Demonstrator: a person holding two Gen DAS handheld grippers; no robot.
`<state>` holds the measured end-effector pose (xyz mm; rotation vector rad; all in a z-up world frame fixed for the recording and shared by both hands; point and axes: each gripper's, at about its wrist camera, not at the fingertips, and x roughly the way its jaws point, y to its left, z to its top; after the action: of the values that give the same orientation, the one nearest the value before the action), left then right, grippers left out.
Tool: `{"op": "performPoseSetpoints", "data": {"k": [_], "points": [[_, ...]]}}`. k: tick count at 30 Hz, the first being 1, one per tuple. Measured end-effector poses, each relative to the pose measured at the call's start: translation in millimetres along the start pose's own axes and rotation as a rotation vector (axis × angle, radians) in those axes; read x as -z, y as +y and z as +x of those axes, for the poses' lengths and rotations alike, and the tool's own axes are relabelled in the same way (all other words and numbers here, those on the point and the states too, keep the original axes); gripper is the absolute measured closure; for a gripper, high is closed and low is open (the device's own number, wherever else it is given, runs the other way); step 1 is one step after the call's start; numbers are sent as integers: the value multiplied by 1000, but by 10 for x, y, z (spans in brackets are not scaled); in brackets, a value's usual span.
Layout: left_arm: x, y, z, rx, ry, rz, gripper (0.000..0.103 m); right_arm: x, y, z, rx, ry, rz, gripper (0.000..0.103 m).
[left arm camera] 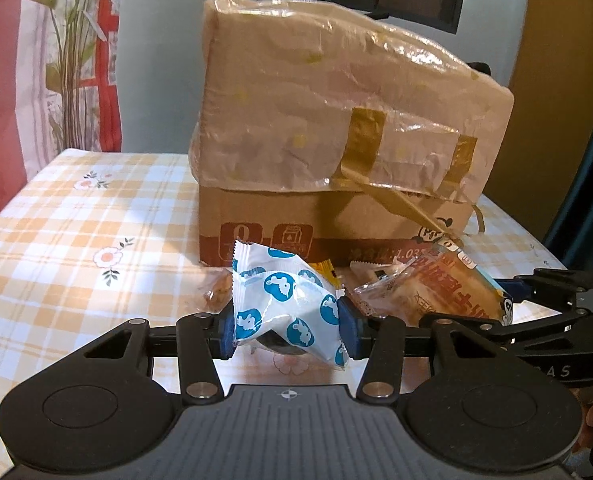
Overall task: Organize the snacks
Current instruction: 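Lift the white packet and bread bun toward the box with both tools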
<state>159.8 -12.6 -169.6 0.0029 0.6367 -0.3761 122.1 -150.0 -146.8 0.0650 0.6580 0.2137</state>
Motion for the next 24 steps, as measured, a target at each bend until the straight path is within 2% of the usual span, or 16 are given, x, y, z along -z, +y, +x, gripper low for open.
{"op": "performPoseSetpoints", "data": {"k": [17, 24], "points": [[1, 33, -159, -11, -51, -4, 52, -4, 52, -70, -13, -19, -5, 29], [-81, 139, -353, -60, -102, -28, 52, -37, 154, -129, -74, -37, -36, 29]]}}
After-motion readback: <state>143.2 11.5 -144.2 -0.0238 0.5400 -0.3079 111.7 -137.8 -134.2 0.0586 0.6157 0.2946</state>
